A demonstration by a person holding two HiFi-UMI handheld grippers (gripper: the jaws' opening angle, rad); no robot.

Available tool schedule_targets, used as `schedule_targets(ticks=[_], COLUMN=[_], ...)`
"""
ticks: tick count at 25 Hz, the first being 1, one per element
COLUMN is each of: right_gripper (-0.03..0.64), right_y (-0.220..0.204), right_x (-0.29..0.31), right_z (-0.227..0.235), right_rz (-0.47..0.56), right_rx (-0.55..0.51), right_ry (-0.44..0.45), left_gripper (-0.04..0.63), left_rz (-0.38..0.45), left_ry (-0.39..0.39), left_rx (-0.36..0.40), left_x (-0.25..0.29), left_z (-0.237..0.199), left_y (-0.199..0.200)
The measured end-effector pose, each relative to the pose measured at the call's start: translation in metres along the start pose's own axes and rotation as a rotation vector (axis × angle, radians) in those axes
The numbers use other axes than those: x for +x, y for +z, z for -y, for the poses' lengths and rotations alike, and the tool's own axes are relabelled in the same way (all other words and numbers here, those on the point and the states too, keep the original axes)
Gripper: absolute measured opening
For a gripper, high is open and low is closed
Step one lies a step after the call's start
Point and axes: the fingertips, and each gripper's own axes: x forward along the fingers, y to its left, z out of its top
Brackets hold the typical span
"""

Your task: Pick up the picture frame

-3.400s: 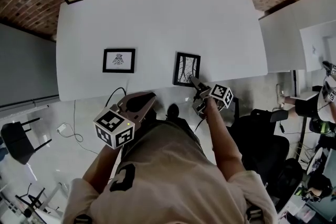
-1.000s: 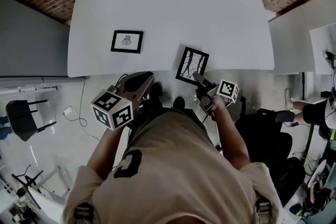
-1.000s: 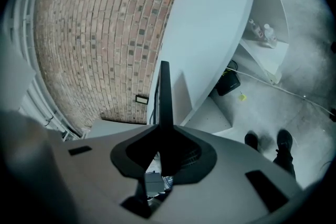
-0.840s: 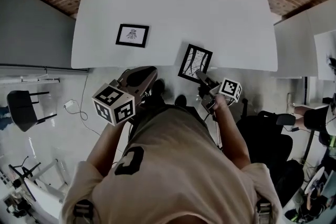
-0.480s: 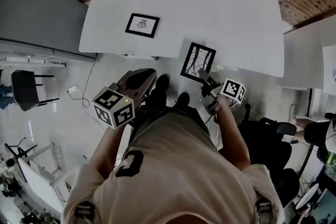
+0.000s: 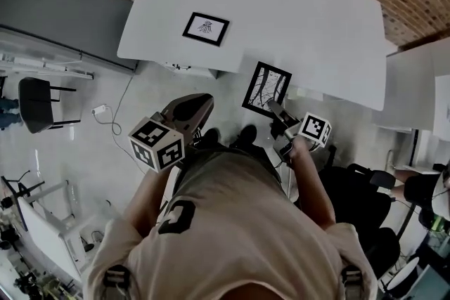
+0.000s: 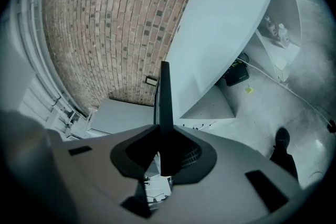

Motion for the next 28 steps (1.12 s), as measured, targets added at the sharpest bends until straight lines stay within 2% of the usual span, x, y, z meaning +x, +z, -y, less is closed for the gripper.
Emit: schedule_targets(ticks=[5, 10, 17, 23, 25, 28], right_gripper=[0.058, 0.058, 0.058, 0.058, 0.058, 0.058], right_y=[-0.027, -0.059, -0.100, -0.110, -0.107, -0.100], right_x=[0.008, 0.029, 0.051, 0.071, 0.073, 0.071], right_z=[-0.012, -0.043, -0.071, -0.078, -0.077, -0.071], right_rz=[-0.001, 0.006, -0.006, -0.032, -0.041, -0.053], right_rx=[-0.019, -0.060, -0.047, -0.048, -0.059, -0.112], right_ry=[-0.027, 0.012, 0.056, 0.060, 0.043, -0.035], left_gripper=[0.017, 0.017, 0.017, 0.017, 0.017, 0.017], left_rz=[0.025, 0.039, 0.040, 0.049, 0.054, 0.058], left_ry=[0.013, 0.008, -0.021, -0.008, 0.001, 0.012], left_rx=[-0.008, -0.044, -0.073, -0.074, -0.074, -0.074], left_x=[-0.030, -0.062, -0.088, -0.099, -0.097, -0.095], left_z=[-0.030, -0.060, -0.073, -0.084, -0.086, -0.088], left_y=[-0.002, -0.013, -0.030, -0.028, -0.026, -0.022])
